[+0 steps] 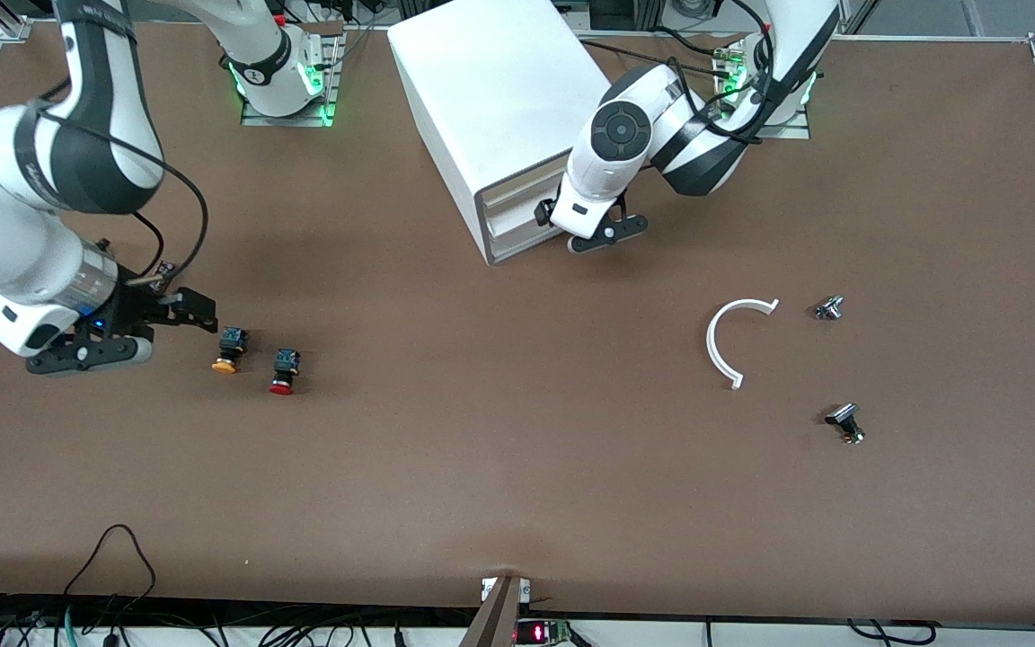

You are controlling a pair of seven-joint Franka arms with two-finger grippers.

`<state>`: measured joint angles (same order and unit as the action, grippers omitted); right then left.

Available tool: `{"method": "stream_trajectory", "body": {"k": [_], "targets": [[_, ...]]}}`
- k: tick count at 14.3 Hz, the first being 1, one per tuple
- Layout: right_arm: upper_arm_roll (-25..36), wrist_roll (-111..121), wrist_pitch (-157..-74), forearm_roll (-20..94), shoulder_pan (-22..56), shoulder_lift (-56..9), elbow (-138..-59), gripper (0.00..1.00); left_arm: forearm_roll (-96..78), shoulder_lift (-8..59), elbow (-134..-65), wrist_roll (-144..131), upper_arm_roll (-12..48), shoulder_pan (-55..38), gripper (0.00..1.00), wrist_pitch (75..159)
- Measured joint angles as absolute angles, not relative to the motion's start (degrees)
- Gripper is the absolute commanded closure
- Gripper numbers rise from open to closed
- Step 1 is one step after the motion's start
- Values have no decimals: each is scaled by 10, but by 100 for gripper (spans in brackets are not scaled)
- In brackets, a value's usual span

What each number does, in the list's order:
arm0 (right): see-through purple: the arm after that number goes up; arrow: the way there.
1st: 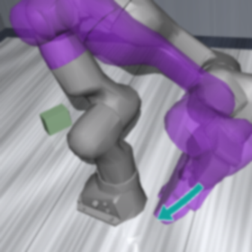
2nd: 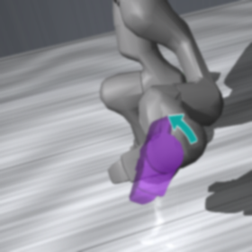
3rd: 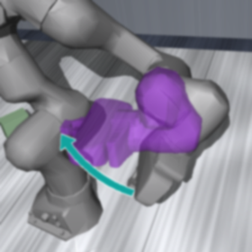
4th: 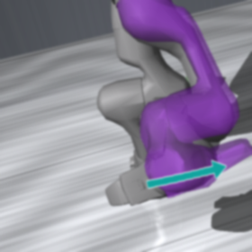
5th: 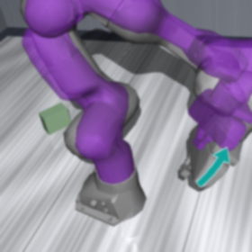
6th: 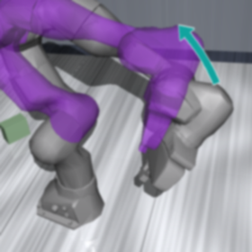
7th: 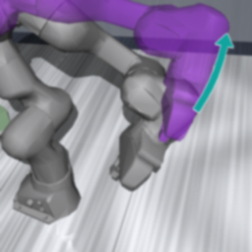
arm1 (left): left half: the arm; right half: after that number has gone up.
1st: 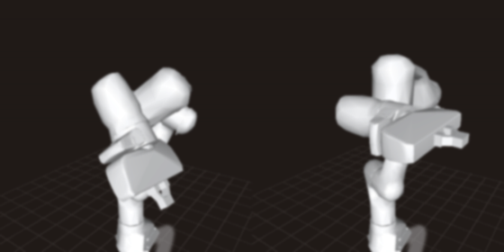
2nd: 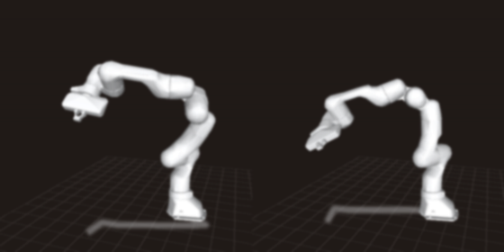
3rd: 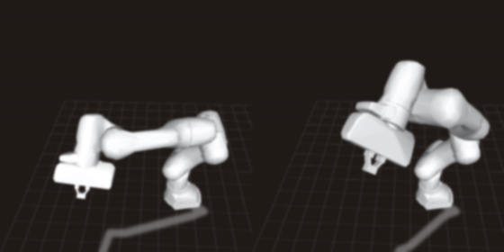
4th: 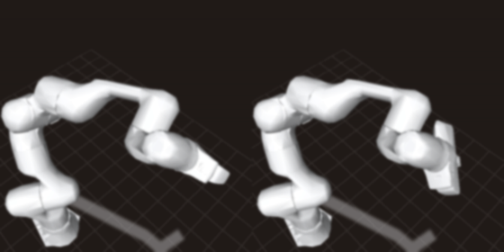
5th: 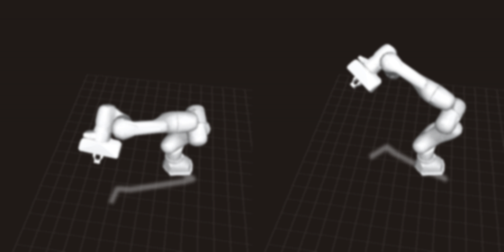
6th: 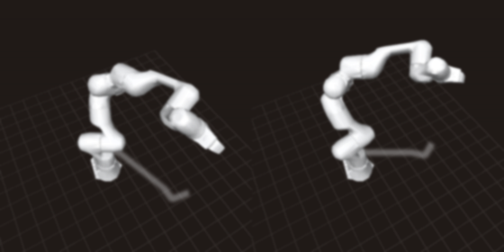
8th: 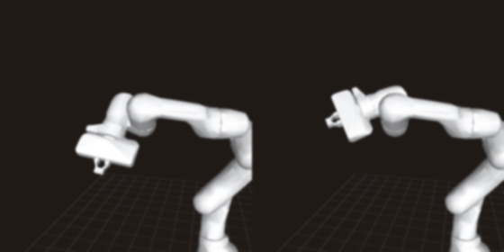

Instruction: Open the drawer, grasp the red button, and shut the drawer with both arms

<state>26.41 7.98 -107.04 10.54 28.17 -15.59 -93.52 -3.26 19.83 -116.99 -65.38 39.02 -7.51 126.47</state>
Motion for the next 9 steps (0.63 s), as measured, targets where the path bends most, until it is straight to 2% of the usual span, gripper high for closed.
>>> {"method": "stream_trajectory", "body": {"k": [6,7,9], "targets": [[260,-1,-950,88,278,-143,-872,0,-37,200,-1171,-662,401,-78,0,1261],[238,-5,-938,74,258,-133,-870,1,-37,200,-1171,-662,401,-78,0,1261],[137,-15,-926,34,170,-101,-869,0,-37,200,-1171,-663,401,-78,0,1260]]}}
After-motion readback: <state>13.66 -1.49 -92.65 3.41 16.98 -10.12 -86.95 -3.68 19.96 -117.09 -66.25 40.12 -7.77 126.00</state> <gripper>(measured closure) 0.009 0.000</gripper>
